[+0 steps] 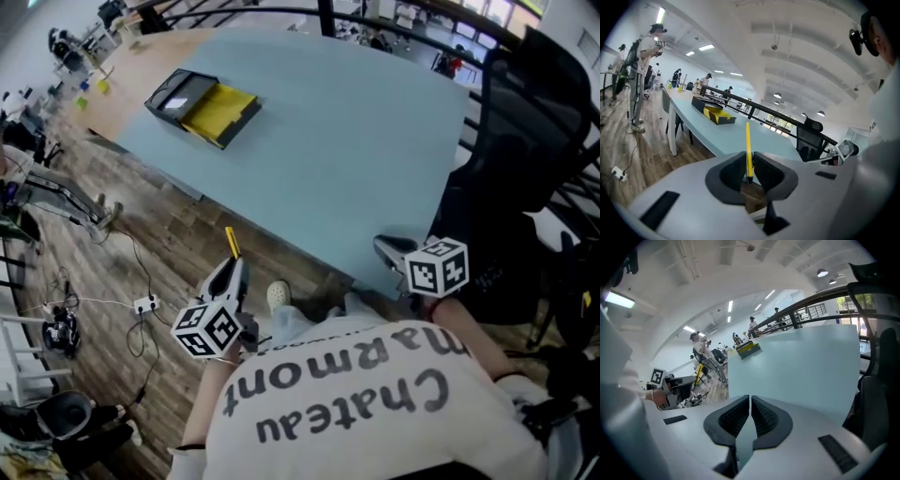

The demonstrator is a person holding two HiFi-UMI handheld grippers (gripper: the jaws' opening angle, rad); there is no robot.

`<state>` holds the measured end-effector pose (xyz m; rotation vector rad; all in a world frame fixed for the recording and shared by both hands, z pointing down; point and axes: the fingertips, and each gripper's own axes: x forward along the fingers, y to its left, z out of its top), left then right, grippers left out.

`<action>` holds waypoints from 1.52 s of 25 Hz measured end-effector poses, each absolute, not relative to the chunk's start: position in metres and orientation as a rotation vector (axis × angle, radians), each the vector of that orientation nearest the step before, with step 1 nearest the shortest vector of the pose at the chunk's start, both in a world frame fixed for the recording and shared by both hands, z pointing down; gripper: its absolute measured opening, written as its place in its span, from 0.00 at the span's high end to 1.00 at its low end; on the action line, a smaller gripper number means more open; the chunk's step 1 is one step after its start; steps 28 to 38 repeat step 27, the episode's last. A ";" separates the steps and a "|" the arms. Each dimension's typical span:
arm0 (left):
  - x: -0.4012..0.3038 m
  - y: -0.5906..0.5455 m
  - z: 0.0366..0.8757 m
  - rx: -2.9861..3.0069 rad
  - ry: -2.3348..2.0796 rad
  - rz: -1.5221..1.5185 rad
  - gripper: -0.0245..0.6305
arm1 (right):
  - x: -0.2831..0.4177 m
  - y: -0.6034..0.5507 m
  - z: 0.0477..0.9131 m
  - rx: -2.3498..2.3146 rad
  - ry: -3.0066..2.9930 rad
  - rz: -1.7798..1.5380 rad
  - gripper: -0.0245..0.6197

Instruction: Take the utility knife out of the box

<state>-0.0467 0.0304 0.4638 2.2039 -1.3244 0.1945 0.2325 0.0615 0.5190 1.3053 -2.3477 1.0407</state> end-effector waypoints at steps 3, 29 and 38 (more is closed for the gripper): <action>-0.051 0.049 0.467 2.191 -1.376 0.191 0.89 | 0.237 0.065 0.525 1.281 -2.360 0.977 0.90; -0.090 0.068 0.434 2.188 -1.405 0.128 0.89 | 0.208 0.079 0.496 1.271 -2.375 0.948 0.90; -0.090 0.068 0.434 2.188 -1.405 0.128 0.89 | 0.208 0.079 0.496 1.271 -2.375 0.948 0.90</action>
